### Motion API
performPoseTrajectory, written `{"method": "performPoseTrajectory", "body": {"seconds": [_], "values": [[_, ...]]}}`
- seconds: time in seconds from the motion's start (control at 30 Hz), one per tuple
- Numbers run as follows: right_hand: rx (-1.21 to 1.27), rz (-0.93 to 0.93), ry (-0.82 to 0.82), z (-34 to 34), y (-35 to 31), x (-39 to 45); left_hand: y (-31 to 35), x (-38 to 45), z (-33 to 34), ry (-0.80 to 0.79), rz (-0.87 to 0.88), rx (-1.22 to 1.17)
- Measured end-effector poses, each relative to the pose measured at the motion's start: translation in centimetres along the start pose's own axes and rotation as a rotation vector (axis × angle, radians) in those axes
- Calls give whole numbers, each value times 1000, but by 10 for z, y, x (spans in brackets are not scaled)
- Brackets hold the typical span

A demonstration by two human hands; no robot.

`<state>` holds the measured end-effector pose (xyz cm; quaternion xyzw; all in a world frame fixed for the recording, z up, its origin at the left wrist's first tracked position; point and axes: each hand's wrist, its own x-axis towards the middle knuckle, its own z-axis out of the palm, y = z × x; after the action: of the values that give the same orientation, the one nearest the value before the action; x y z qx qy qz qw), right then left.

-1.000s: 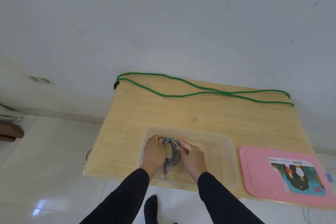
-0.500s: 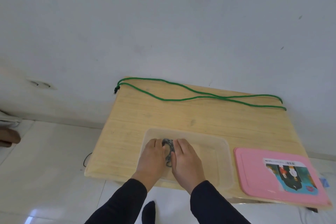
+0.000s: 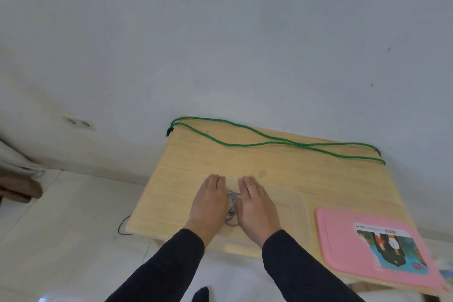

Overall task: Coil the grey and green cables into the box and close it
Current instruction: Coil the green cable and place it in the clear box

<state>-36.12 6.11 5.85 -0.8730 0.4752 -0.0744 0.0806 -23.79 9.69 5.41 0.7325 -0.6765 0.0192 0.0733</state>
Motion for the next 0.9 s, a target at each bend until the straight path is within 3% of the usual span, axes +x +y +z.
{"method": "performPoseTrajectory", "body": {"seconds": [0.2, 0.3, 0.43, 0.6, 0.9], "values": [[5, -130, 41, -21, -2, 48, -42, 46, -17, 112, -22, 32], [8, -164, 60, -26, -9, 82, -72, 72, -17, 85, -48, 6], [8, -165, 76, -14, -26, 134, -121, 103, -2, 163, -145, -142], [-22, -132, 125, 27, -46, 202, -184, 147, 25, 93, -207, -292], [-103, -104, 73, 96, -41, 270, -242, 212, 87, 32, -5, -330]]}}
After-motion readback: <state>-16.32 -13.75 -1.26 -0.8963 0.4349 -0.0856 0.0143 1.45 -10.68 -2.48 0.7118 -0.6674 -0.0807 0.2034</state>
